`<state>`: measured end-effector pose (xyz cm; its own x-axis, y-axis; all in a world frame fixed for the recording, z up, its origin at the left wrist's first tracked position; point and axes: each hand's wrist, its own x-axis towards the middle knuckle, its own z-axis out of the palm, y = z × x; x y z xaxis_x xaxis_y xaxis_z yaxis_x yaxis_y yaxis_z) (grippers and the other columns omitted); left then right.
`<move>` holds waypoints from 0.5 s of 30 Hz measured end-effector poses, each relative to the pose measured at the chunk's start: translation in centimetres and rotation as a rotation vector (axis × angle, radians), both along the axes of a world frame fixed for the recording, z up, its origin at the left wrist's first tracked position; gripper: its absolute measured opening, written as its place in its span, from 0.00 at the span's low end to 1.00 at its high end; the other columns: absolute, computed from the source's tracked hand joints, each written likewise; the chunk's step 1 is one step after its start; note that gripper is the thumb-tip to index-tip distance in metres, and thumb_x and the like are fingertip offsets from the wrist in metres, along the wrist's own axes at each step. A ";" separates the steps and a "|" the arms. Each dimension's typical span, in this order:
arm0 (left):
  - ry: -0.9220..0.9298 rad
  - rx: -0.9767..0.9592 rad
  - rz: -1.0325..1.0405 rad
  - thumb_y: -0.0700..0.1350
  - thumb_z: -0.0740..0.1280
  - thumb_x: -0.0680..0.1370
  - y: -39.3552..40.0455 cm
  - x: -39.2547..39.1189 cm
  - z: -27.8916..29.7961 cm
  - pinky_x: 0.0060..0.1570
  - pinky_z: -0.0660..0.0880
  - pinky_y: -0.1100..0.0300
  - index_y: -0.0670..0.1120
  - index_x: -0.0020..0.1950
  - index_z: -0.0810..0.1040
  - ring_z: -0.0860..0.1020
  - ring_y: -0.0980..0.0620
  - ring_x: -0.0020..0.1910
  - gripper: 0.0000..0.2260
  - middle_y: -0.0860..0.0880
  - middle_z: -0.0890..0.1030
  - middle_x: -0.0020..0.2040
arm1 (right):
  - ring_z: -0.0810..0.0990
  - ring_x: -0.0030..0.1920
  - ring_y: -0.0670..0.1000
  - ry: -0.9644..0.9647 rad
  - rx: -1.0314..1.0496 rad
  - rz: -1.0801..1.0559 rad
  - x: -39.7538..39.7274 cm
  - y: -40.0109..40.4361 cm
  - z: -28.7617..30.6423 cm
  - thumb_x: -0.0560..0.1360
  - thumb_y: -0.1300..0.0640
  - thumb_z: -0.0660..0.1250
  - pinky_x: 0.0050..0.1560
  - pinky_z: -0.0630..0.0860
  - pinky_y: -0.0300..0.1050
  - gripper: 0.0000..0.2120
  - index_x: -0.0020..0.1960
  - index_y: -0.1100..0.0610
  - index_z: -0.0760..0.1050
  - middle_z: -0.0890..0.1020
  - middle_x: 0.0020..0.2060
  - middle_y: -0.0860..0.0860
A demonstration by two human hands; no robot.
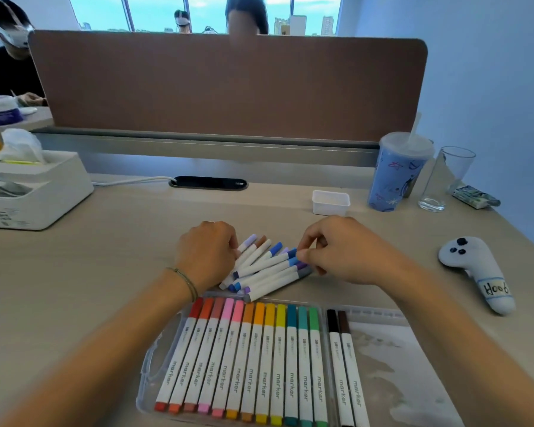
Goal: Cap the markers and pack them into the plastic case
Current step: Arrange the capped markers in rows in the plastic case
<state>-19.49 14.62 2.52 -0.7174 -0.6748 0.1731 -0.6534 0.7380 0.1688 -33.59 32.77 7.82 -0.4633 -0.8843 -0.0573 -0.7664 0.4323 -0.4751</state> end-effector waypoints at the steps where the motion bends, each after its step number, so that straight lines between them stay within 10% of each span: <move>1: -0.022 -0.006 0.000 0.53 0.68 0.79 0.0 0.1 -0.2 0.42 0.80 0.57 0.52 0.47 0.83 0.79 0.52 0.38 0.07 0.51 0.83 0.42 | 0.79 0.42 0.45 0.004 -0.002 -0.010 -0.1 -0.2 -0.2 0.80 0.50 0.69 0.42 0.72 0.41 0.06 0.52 0.50 0.83 0.79 0.36 0.43; 15: -0.028 -0.061 -0.085 0.55 0.65 0.80 0.5 -0.7 -0.4 0.41 0.80 0.59 0.48 0.42 0.84 0.79 0.52 0.35 0.15 0.49 0.81 0.38 | 0.79 0.46 0.46 0.169 -0.014 -0.107 -2.8 -2.7 -2.6 0.78 0.56 0.70 0.49 0.78 0.43 0.06 0.53 0.50 0.84 0.83 0.46 0.47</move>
<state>-20.17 15.14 2.10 -0.7768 -0.6000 0.1911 -0.5916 0.7994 0.1047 -36.36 30.06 5.21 -0.5569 -0.8295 0.0414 -0.7857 0.5100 -0.3502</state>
